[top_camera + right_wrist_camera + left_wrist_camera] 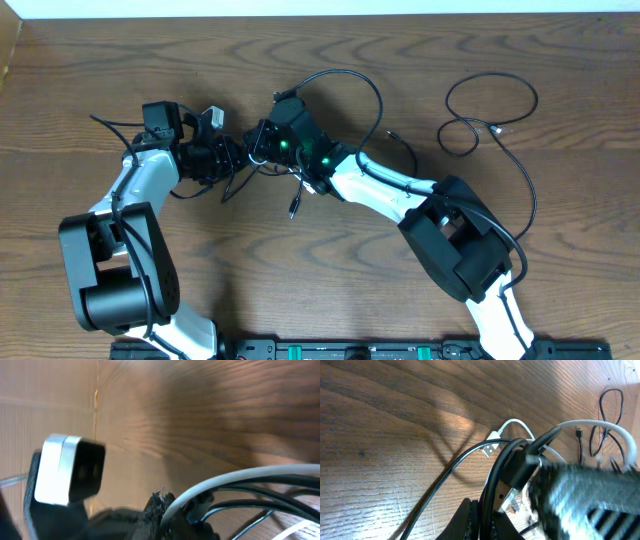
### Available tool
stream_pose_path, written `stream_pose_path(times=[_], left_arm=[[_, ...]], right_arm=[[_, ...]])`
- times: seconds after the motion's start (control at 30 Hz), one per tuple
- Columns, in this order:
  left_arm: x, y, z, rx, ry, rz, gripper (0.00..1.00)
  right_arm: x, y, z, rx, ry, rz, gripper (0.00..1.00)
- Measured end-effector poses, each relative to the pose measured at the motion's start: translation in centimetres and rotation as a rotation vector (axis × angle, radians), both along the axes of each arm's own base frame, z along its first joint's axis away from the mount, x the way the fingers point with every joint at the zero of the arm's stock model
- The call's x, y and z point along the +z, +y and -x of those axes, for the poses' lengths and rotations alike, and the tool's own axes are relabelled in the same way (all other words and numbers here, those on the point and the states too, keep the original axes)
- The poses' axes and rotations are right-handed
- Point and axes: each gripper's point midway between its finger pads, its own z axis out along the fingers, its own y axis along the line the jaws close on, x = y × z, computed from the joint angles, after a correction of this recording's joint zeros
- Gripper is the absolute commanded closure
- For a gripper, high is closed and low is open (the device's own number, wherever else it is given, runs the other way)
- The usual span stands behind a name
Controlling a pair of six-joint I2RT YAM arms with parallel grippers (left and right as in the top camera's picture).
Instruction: Untangle cables
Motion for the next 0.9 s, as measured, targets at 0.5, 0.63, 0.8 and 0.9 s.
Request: stream_pose_path(times=[0.5,0.63,0.8,0.9], left_arm=[[0.0,0.0,0.0,0.000,0.000,0.000,0.92],[0.0,0.0,0.0,0.000,-0.001,0.000,0.93],[0.0,0.0,0.0,0.000,-0.001,0.001,0.93],[0.0,0.0,0.0,0.000,-0.002,0.000,0.92]], right_arm=[[10.9,-1.2,1.4,0.360,-0.404,-0.098,0.99],[14.8,-1.7,2.7,0.400,-0.504,-0.112,0.99],[18.2,-2.9,4.4,0.446,-0.601,-0.082,0.99],[20.2,-4.0,5.5,0.465,-0.654,-0.061,0.99]])
